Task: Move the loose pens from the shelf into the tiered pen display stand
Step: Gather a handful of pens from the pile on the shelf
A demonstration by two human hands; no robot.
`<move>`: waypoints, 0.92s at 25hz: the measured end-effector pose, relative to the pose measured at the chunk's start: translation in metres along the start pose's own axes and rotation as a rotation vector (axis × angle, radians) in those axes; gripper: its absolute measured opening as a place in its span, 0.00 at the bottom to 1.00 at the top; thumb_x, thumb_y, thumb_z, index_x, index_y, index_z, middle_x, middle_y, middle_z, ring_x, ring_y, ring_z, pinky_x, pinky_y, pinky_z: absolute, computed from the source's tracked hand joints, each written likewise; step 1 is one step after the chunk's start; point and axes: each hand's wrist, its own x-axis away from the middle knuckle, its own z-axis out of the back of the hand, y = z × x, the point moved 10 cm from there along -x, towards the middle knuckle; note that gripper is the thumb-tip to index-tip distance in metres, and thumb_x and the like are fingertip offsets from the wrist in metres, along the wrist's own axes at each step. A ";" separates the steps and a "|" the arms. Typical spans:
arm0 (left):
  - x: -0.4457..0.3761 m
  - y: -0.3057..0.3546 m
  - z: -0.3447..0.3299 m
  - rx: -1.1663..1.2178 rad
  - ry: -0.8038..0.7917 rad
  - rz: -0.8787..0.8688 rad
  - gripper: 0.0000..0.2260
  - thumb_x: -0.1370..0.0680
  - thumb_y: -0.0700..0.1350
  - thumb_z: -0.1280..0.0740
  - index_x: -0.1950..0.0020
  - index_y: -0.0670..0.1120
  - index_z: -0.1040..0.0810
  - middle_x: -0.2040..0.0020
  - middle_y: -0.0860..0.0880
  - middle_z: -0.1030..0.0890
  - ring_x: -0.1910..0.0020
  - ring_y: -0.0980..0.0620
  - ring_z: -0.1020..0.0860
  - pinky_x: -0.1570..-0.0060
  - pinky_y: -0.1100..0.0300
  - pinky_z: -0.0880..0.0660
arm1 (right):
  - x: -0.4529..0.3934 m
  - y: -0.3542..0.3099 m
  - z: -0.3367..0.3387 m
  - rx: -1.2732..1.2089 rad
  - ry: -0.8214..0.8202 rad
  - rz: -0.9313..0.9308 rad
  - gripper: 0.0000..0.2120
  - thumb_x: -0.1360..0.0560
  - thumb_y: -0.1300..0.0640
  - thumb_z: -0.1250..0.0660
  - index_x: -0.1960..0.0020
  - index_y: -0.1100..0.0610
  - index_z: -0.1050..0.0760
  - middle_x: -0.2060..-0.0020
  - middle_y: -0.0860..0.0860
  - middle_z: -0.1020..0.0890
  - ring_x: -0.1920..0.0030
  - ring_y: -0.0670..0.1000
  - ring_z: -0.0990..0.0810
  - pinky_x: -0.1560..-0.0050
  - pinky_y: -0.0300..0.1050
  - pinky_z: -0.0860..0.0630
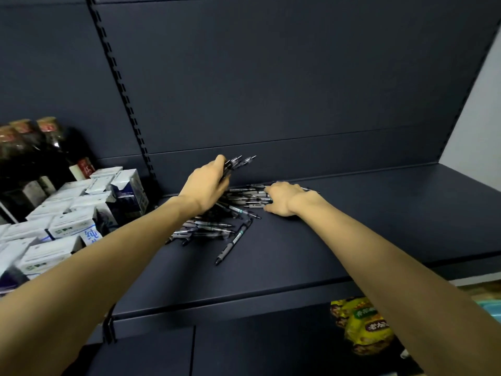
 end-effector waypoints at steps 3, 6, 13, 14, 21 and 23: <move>0.000 -0.016 0.005 0.003 0.027 0.033 0.10 0.17 0.46 0.38 0.49 0.43 0.38 0.57 0.46 0.26 0.62 0.37 0.29 0.61 0.50 0.34 | -0.004 -0.002 0.001 0.085 -0.007 0.030 0.24 0.16 0.44 0.41 0.25 0.55 0.32 0.26 0.56 0.31 0.23 0.60 0.36 0.29 0.59 0.34; 0.001 -0.028 0.007 -0.002 0.037 0.052 0.10 0.17 0.46 0.38 0.49 0.44 0.38 0.57 0.46 0.26 0.62 0.39 0.30 0.61 0.51 0.35 | 0.003 -0.002 0.005 0.126 0.022 0.070 0.22 0.16 0.46 0.41 0.24 0.53 0.31 0.28 0.55 0.28 0.27 0.59 0.31 0.32 0.56 0.32; 0.006 -0.020 0.007 -0.007 0.029 0.014 0.10 0.17 0.46 0.38 0.48 0.42 0.37 0.55 0.42 0.24 0.62 0.38 0.31 0.61 0.50 0.35 | 0.021 0.005 0.006 0.225 0.074 0.112 0.13 0.20 0.55 0.38 0.36 0.55 0.25 0.37 0.53 0.20 0.35 0.57 0.23 0.41 0.51 0.29; 0.007 -0.018 0.008 -0.006 0.028 0.008 0.09 0.17 0.46 0.38 0.48 0.42 0.36 0.54 0.42 0.23 0.62 0.37 0.30 0.61 0.49 0.35 | 0.024 0.008 0.006 0.218 0.071 0.113 0.13 0.20 0.56 0.38 0.37 0.55 0.25 0.38 0.52 0.20 0.35 0.57 0.23 0.41 0.50 0.28; 0.014 -0.003 0.004 -0.012 0.003 -0.018 0.10 0.16 0.47 0.39 0.48 0.42 0.36 0.57 0.46 0.26 0.63 0.38 0.31 0.61 0.49 0.33 | 0.040 0.028 0.001 -0.022 0.098 0.015 0.16 0.21 0.49 0.36 0.37 0.56 0.27 0.37 0.54 0.22 0.36 0.58 0.24 0.40 0.53 0.25; 0.014 0.000 0.004 -0.018 0.000 -0.024 0.10 0.16 0.47 0.39 0.48 0.42 0.36 0.57 0.46 0.26 0.63 0.38 0.31 0.62 0.49 0.33 | 0.047 0.039 0.002 -0.037 0.143 -0.039 0.25 0.21 0.42 0.36 0.31 0.57 0.30 0.33 0.55 0.25 0.33 0.58 0.27 0.36 0.53 0.27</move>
